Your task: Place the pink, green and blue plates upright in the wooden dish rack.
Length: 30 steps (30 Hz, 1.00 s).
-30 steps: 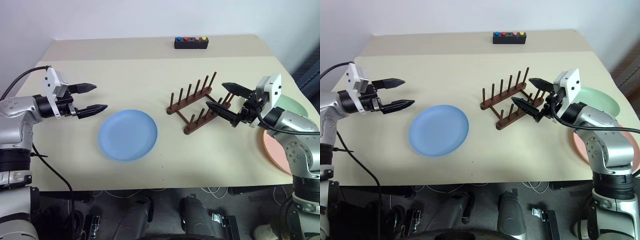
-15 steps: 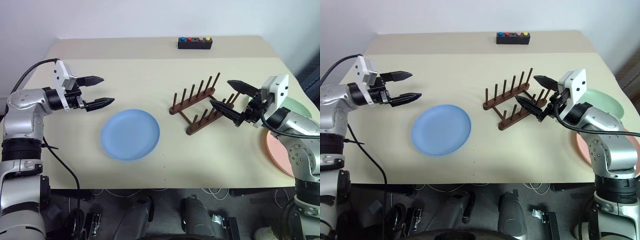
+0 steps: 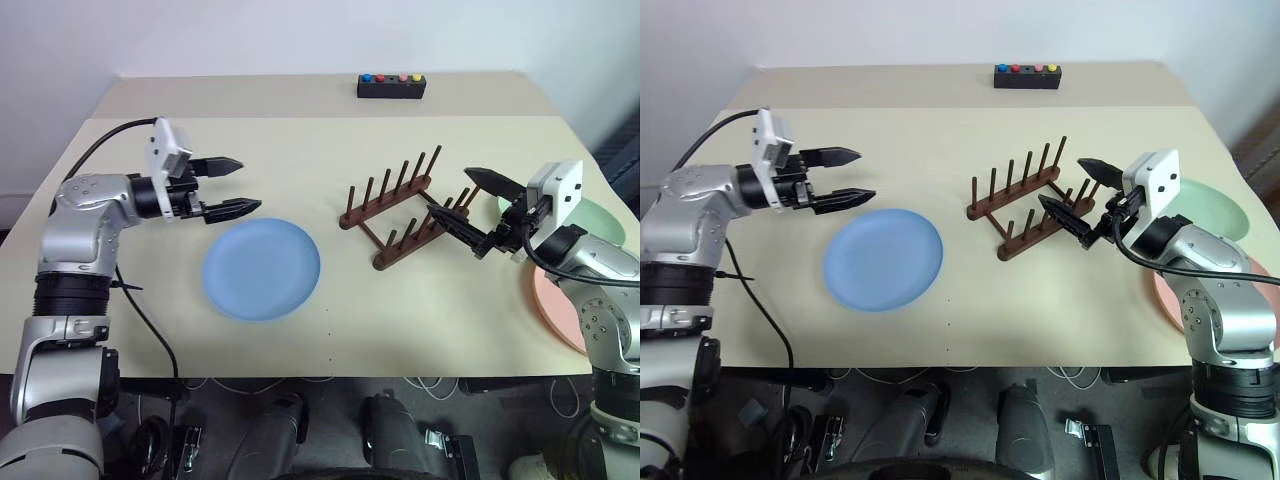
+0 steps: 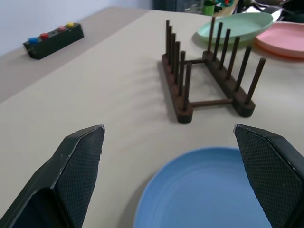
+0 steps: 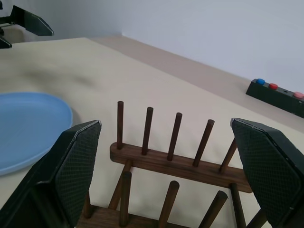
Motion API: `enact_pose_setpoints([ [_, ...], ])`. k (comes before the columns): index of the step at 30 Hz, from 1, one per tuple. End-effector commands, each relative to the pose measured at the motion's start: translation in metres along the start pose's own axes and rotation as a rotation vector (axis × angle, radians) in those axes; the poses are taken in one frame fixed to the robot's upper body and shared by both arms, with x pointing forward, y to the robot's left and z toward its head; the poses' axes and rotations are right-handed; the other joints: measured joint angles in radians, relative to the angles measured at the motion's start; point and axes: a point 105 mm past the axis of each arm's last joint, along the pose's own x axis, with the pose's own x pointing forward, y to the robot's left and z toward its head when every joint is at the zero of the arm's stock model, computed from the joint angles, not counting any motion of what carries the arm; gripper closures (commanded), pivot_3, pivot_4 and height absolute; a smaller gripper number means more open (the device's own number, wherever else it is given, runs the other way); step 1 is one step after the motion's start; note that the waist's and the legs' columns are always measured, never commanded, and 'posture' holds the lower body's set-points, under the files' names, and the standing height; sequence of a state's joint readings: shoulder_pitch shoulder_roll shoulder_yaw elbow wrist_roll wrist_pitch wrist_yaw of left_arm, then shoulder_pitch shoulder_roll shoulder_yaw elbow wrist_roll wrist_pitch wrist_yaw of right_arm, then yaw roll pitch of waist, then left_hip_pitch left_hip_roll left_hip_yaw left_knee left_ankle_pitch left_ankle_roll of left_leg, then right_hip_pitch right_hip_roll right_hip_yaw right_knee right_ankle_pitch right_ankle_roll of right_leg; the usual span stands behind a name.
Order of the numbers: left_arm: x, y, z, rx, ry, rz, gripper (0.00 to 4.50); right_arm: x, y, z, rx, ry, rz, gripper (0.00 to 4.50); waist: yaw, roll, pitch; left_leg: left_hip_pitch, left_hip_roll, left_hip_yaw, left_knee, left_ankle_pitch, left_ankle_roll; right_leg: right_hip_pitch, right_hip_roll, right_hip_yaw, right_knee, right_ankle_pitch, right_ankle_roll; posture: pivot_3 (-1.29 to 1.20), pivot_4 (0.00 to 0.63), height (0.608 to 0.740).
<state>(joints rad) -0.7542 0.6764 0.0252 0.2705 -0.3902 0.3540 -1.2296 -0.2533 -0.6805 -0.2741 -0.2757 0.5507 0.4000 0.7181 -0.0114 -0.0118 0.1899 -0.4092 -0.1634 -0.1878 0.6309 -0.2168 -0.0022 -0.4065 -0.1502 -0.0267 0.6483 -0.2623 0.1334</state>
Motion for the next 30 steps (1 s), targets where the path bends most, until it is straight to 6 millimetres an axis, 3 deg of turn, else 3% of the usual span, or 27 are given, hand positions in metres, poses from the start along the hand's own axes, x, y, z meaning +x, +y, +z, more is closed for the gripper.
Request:
enact_pose_setpoints([
  [1,0.042,-0.031,0.014,0.043,0.028,-0.129,0.0,-0.002,-0.004,0.016,-0.065,-0.05,-0.037,0.03,0.002,0.0,0.0,0.0,0.0,0.0,0.0,0.0,0.0,0.0,0.0,0.0,0.0,0.0,0.0,0.0,0.15,0.74],
  [5,0.077,-0.043,0.021,0.038,0.078,-0.111,0.0,-0.004,-0.006,0.014,-0.077,-0.038,-0.05,0.03,0.0,0.0,0.0,0.0,0.0,0.0,0.0,0.0,0.0,0.0,0.0,0.0,0.0,0.0,0.0,0.0,0.15,0.74],
  [9,0.104,-0.067,0.013,0.003,0.175,-0.143,0.0,-0.005,-0.009,0.014,-0.079,-0.048,-0.074,0.03,-0.007,0.001,0.0,0.0,0.001,0.002,0.0,0.0,0.0,-0.001,0.0,0.001,0.0,0.0,0.0,0.0,0.15,0.74],
  [16,0.123,-0.102,-0.019,-0.027,0.31,-0.217,0.0,-0.009,-0.014,0.013,-0.097,-0.047,-0.112,0.03,-0.001,0.001,0.0,0.0,0.001,0.002,0.0,0.0,0.0,-0.001,0.001,0.001,0.001,0.0,0.0,0.0,0.15,0.74],
  [21,0.133,-0.1,-0.032,-0.035,0.354,-0.151,0.0,-0.01,-0.013,0.015,-0.1,-0.055,-0.121,0.03,0.002,0.0,0.0,0.0,0.001,0.002,0.0,0.0,0.0,0.0,0.0,0.001,0.0,0.0,0.0,0.0,0.15,0.74],
  [30,0.172,-0.118,-0.043,-0.061,0.335,-0.099,0.0,-0.016,-0.015,0.016,-0.117,-0.054,-0.146,0.03,0.0,0.0,0.0,0.0,0.0,0.003,0.0,0.0,0.0,0.0,0.0,0.001,-0.001,0.0,0.0,0.0,0.15,0.74],
])
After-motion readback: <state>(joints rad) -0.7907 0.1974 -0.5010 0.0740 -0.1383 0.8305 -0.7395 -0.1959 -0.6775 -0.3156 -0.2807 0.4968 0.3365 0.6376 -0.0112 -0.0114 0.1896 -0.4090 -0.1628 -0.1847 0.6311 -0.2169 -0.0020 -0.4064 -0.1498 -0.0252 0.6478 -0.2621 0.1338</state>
